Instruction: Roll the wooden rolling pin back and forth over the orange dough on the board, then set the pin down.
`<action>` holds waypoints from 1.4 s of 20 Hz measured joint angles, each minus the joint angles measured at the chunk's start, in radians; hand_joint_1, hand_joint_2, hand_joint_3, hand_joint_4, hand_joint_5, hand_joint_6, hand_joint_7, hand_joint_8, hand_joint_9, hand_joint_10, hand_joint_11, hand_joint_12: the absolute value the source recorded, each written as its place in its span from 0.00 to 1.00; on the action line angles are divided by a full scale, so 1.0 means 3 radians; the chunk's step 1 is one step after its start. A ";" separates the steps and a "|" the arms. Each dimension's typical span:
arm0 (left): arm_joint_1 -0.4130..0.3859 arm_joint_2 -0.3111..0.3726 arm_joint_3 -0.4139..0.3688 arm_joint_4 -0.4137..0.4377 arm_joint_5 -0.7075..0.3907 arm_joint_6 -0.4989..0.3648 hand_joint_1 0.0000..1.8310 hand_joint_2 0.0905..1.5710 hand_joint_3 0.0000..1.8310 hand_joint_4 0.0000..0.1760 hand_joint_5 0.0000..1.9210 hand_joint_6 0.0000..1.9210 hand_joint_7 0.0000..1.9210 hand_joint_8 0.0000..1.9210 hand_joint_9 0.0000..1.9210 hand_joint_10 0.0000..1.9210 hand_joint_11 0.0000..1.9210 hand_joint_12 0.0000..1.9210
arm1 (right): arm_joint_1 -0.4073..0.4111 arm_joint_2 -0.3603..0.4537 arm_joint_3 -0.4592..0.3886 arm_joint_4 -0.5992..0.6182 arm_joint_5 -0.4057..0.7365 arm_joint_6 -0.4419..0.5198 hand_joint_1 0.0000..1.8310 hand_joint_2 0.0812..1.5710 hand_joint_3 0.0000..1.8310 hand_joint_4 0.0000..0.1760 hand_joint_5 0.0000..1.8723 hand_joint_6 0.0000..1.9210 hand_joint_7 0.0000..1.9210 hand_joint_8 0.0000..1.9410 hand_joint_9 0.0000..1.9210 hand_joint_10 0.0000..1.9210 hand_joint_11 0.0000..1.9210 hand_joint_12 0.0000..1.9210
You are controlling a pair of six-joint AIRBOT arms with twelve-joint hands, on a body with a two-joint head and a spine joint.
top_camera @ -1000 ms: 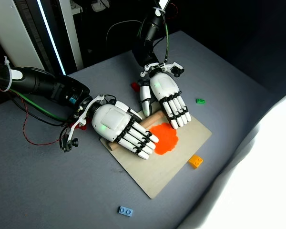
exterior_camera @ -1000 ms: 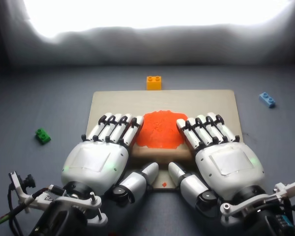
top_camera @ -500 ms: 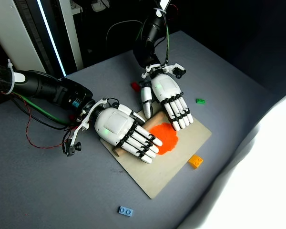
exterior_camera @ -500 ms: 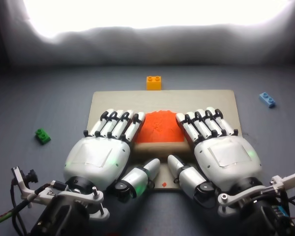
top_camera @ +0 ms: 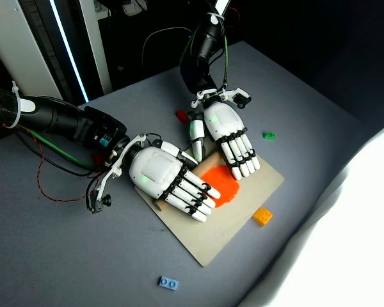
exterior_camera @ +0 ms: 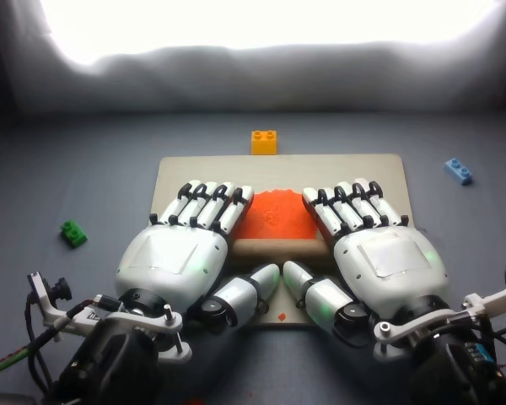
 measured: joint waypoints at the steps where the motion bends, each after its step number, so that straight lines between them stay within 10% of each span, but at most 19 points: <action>1: -0.0004 -0.0004 0.0018 0.0005 0.0024 -0.0006 0.00 0.88 0.00 0.00 0.00 0.00 0.00 0.00 0.00 0.00 0.00 0.00 | 0.0005 0.0000 0.0004 -0.0001 0.0000 0.0006 0.00 0.85 0.00 0.00 0.04 0.00 0.05 0.00 0.02 0.00 0.00 0.00; 28: -0.0165 -0.0111 0.0319 -0.0090 0.0211 -0.0088 0.00 0.88 0.00 0.00 0.00 0.00 0.00 0.00 0.00 0.00 0.00 0.00 | 0.0123 -0.0028 0.0239 0.0024 -0.0177 0.0181 0.00 0.90 0.01 0.00 0.05 0.00 0.05 0.01 0.03 0.01 0.00 0.00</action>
